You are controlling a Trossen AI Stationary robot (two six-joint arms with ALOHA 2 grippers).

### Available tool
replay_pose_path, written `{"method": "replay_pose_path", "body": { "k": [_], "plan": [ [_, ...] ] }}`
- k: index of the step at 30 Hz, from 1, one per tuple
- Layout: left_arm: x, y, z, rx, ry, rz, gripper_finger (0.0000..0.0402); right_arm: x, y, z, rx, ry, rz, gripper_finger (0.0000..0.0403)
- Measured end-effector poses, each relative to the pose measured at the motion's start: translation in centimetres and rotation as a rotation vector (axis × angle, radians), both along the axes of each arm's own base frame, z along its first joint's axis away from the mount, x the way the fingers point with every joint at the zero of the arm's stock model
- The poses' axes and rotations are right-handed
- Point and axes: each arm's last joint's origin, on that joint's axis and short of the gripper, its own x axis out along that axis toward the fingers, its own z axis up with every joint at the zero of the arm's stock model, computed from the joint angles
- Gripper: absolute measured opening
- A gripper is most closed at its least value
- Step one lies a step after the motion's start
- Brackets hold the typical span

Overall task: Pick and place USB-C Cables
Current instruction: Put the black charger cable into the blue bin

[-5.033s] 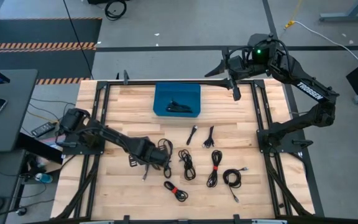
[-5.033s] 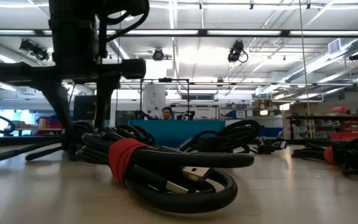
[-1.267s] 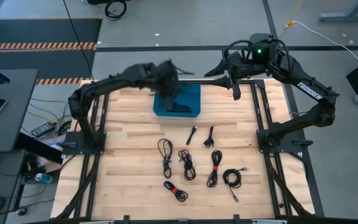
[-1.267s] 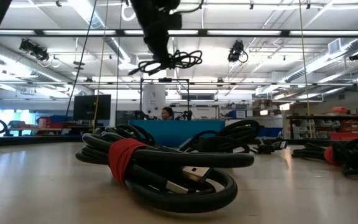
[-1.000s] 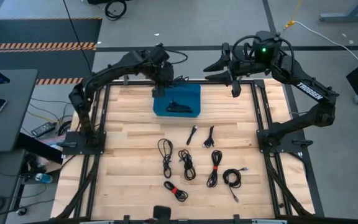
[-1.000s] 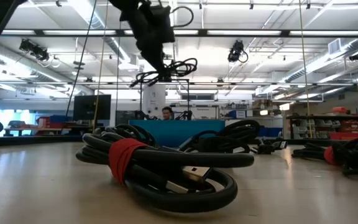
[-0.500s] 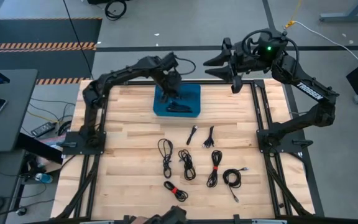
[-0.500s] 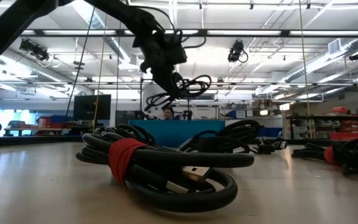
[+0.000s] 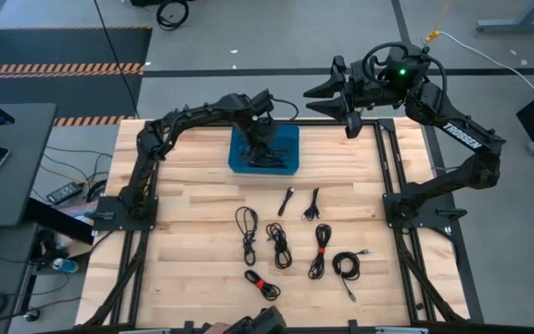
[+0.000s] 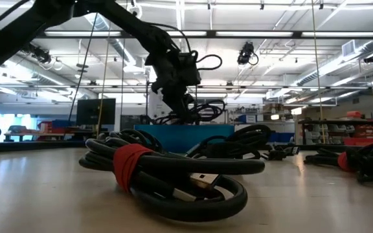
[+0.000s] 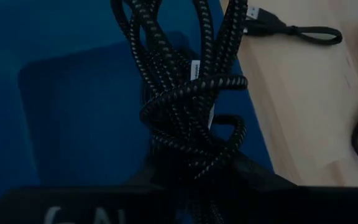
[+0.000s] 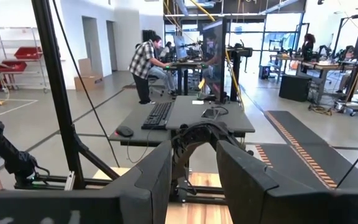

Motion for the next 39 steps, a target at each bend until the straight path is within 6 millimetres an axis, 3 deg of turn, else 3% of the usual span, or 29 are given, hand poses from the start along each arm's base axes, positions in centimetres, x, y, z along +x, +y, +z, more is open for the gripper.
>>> {"method": "replay_pose_path", "body": {
  "k": [21,30,35,39],
  "plan": [
    [0.6,0.1,-0.3,-0.028,-0.014,0.087,0.0078,0.0,0.1,0.0,0.026,0.005,0.020,0.0134],
    [0.6,0.7,-0.4,0.076,0.048,0.245,0.0230,0.0,0.1,-0.1,0.028,0.009,0.034,0.0134],
    [0.7,0.8,0.3,0.056,0.058,0.332,0.0256,0.0,0.2,-0.1,0.027,0.010,0.057,0.0134],
    [1.2,0.9,2.8,0.017,0.027,0.410,0.0259,0.0,0.2,-0.1,0.025,0.011,0.083,0.0134]
  ]
}}
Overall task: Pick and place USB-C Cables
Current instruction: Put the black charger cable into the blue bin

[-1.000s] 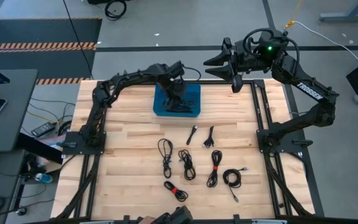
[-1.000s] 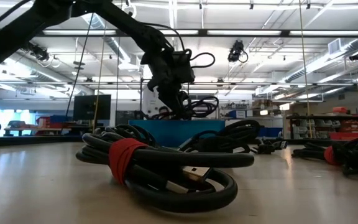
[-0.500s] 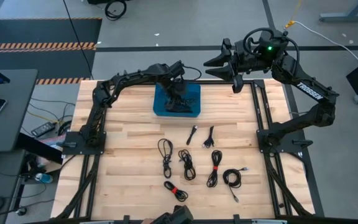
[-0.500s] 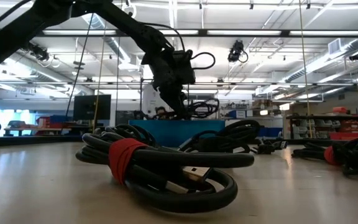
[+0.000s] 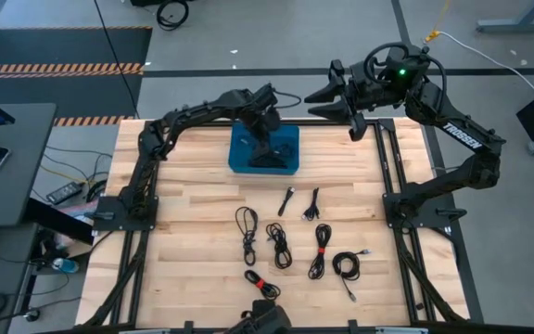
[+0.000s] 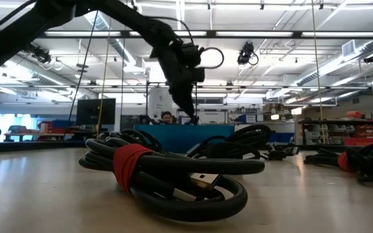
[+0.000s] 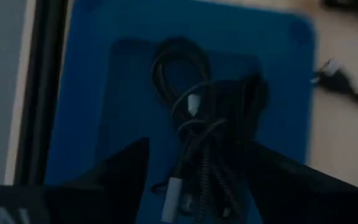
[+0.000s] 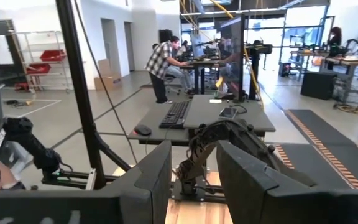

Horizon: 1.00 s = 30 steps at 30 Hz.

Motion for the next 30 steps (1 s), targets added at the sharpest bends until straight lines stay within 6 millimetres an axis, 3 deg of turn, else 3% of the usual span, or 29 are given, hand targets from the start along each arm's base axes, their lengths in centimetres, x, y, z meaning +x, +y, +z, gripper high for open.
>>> {"method": "replay_pose_path", "body": {
  "k": [5,11,17,23,30],
  "plan": [
    [0.5,-1.2,5.4,0.011,-0.049,-0.018,0.0259,0.0,0.0,0.0,-0.002,0.000,0.014,0.0134],
    [-0.2,-4.7,11.7,0.005,-0.099,-0.030,0.0260,-0.5,0.1,0.0,-0.017,0.012,0.009,0.0134],
    [-3.4,-8.6,14.9,0.011,-0.052,0.059,0.0254,-2.5,0.2,-0.2,-0.007,0.079,-0.027,0.0134],
    [-5.3,-11.4,17.4,0.065,-0.051,0.194,0.0242,-4.8,0.8,-0.9,0.027,0.195,-0.107,0.0134],
    [-5.9,-13.6,17.7,-0.064,-0.008,0.366,0.0240,-7.6,2.0,-3.1,0.125,0.472,-0.250,0.0134]
  ]
}}
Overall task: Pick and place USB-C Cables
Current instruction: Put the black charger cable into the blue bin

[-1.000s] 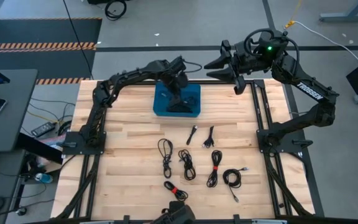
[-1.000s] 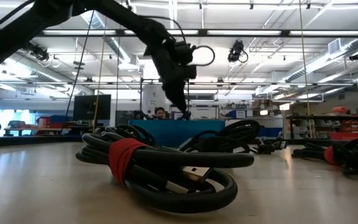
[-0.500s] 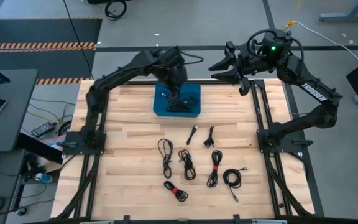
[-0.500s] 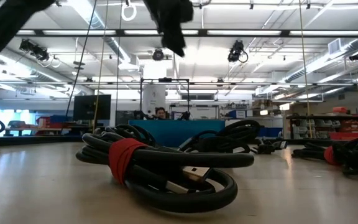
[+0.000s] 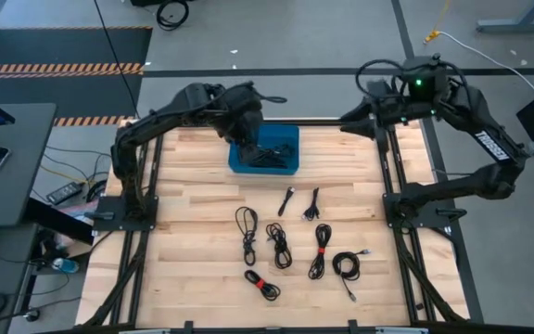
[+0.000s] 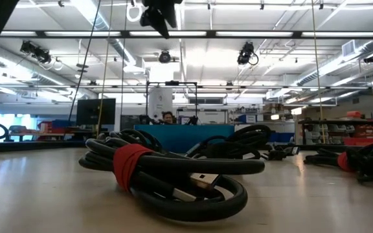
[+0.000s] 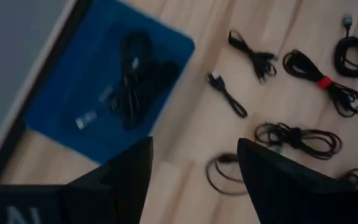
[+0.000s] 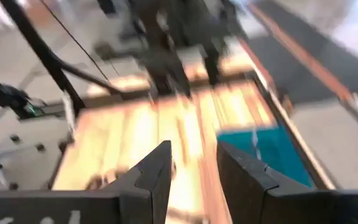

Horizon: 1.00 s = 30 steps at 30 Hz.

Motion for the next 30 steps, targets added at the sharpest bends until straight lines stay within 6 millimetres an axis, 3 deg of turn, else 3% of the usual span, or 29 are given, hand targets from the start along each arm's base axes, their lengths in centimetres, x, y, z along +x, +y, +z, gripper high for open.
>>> {"method": "replay_pose_path", "body": {
  "k": [7,19,24,30],
  "plan": [
    [0.6,-2.2,-1.3,-0.066,0.080,0.069,0.0240,-1.9,1.3,-2.4,0.187,0.308,-0.113,0.0134],
    [2.0,-6.8,-0.8,0.257,0.020,0.107,0.0240,-1.5,2.5,-5.0,0.276,0.598,-0.242,0.0128],
    [2.0,-7.5,-0.7,0.324,0.023,0.121,0.0240,0.1,2.7,-8.8,0.314,0.726,-0.302,0.0130],
    [1.9,-7.2,-0.7,0.364,0.036,0.111,0.0239,2.3,3.5,-15.8,0.406,0.843,-0.310,0.0130]
  ]
}}
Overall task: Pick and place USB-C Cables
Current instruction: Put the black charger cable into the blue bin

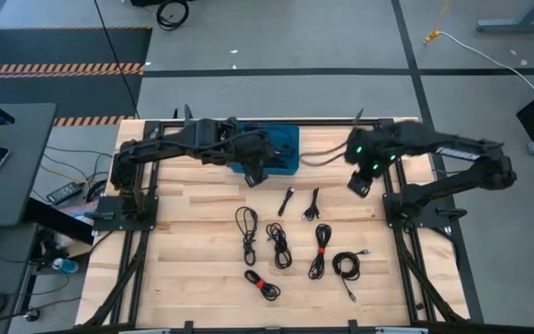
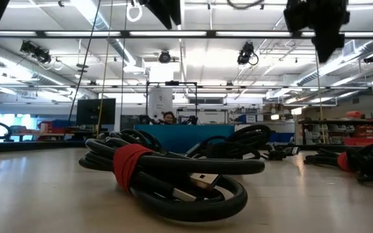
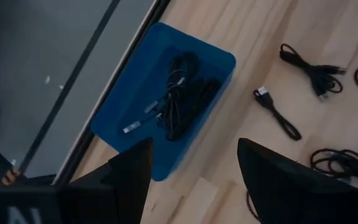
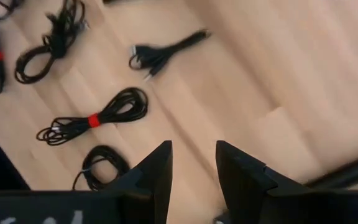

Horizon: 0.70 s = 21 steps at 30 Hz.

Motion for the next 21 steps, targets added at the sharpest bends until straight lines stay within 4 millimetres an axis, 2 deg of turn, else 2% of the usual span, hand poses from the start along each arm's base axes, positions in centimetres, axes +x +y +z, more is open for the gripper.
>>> {"method": "replay_pose_path", "body": {
  "k": [5,9,16,21],
  "plan": [
    [-0.1,0.9,0.0,0.025,0.029,-0.022,0.0233,1.3,1.6,-4.6,0.157,-0.015,-0.018,0.0130],
    [-0.2,1.6,0.0,0.038,0.046,-0.029,0.0231,1.7,3.0,-6.9,0.222,-0.025,-0.029,0.0130],
    [-0.3,2.5,0.0,0.043,0.053,-0.016,0.0231,3.2,2.8,-8.8,0.098,-0.144,-0.195,0.0131],
    [-0.3,2.5,0.0,0.048,0.061,-0.028,0.0231,4.4,2.1,-10.3,0.047,-0.139,-0.305,0.0149]
  ]
}}
